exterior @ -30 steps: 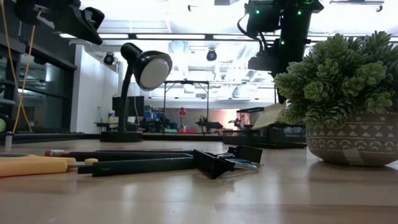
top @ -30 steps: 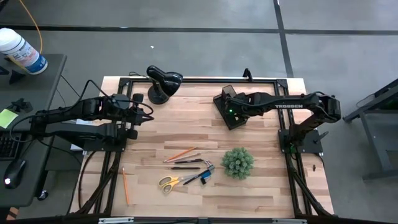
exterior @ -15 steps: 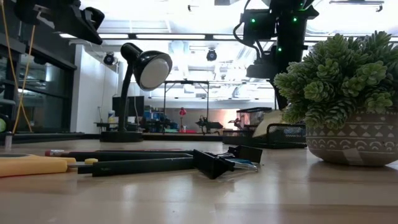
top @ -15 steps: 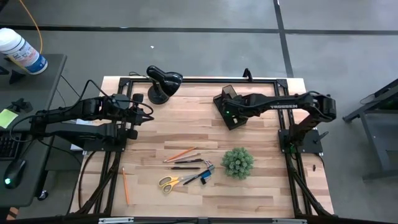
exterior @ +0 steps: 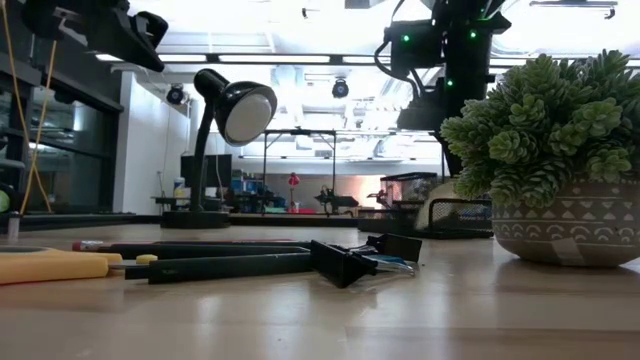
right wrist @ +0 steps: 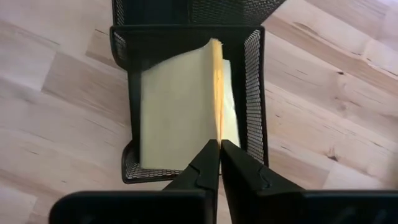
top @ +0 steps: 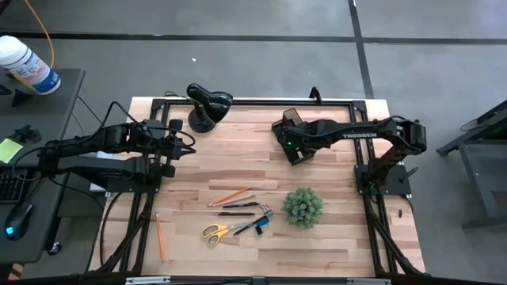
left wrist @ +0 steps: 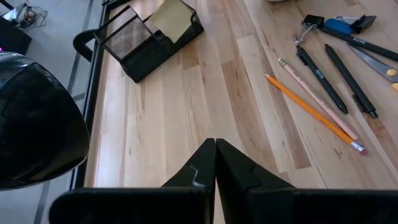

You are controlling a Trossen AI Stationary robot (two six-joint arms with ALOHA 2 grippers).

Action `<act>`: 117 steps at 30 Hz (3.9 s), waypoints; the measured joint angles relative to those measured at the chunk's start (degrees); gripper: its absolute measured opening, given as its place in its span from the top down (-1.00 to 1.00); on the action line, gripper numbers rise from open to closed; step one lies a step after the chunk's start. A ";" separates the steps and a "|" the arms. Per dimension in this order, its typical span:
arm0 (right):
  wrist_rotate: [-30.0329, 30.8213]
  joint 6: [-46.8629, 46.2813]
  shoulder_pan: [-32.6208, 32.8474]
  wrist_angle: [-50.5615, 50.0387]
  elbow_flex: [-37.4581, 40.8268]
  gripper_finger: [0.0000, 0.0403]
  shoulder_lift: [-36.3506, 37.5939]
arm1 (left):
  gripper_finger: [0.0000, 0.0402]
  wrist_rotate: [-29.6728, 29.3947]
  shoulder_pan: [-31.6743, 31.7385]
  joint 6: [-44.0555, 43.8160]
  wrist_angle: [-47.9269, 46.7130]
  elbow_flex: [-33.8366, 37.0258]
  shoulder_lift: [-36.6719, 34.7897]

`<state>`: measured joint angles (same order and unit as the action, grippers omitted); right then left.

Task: Pick and place office supplies into organizer
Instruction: Put the yellow sticky notes into the desk organizer, then put the top binder clip into the desk organizer

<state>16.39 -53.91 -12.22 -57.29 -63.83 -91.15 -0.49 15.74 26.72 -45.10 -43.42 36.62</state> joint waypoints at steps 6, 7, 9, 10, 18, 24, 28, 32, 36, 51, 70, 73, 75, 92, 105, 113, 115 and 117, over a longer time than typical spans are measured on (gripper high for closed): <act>-0.42 -0.67 -0.65 -0.78 -0.02 0.72 -0.02 | 1.00 0.00 -0.01 0.00 0.00 0.00 0.01; -0.44 -0.70 -0.68 -0.75 -0.02 0.68 0.00 | 1.00 0.00 0.01 0.00 0.00 0.00 0.00; -0.44 -0.71 -0.69 -0.79 -0.02 0.61 0.00 | 1.00 0.00 0.01 0.00 0.00 0.00 0.00; -0.45 -0.72 -0.67 -0.76 -0.02 0.58 0.00 | 1.00 0.00 0.01 0.00 0.00 0.00 0.00; -4.29 2.75 0.16 1.07 -2.16 0.41 0.00 | 1.00 0.02 0.01 -0.14 0.00 0.00 0.00; -5.03 13.04 3.53 4.72 -8.73 0.41 0.00 | 1.00 0.04 -0.01 -1.49 0.01 0.00 0.00; -5.32 18.46 4.96 7.34 -12.24 0.41 0.02 | 1.00 0.00 -0.01 -1.49 0.15 0.00 0.00; -6.66 19.72 5.61 10.57 -13.05 0.42 0.02 | 1.00 -2.17 -0.01 -1.50 0.96 0.00 0.36; -8.50 19.59 5.54 12.45 -13.09 0.42 0.02 | 1.00 -2.24 0.01 -1.81 1.46 0.00 0.35; -16.29 32.23 7.87 13.26 -13.07 0.42 0.02 | 1.00 20.27 -0.01 -18.62 1.64 0.00 0.39; -18.53 18.76 14.71 13.87 -13.05 0.42 -1.91 | 1.00 18.60 -13.47 -39.98 21.03 -0.02 10.25; -18.55 17.84 16.78 13.88 -13.03 0.42 -3.14 | 1.00 16.77 -19.06 -41.90 25.76 -0.02 13.61; -18.47 17.84 18.15 14.05 -13.03 0.42 -3.81 | 1.00 15.13 -22.70 -43.18 27.67 -0.02 15.85; -24.62 -1.49 21.37 19.80 -13.25 0.42 -11.89 | 1.00 10.05 -42.51 -40.49 27.20 -0.02 30.86; -19.74 0.45 21.66 -14.99 -49.80 0.42 -34.08 | 1.00 9.90 -48.19 -35.94 16.57 -0.02 30.34; -21.47 -1.88 21.91 -21.71 -60.72 0.42 -43.39 | 1.00 6.51 -48.03 -35.29 13.35 0.00 30.02; -22.37 -2.94 21.99 -22.84 -61.39 0.42 -44.21 | 1.00 6.23 -48.12 -35.28 13.43 0.00 29.85; -23.76 -3.95 22.24 -23.03 -60.89 0.42 -44.56 | 1.00 6.00 -48.12 -35.07 13.37 0.00 29.85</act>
<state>-7.38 -57.86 10.02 -80.32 -124.72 -135.72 5.51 -32.38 -8.35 -31.73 -43.42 66.47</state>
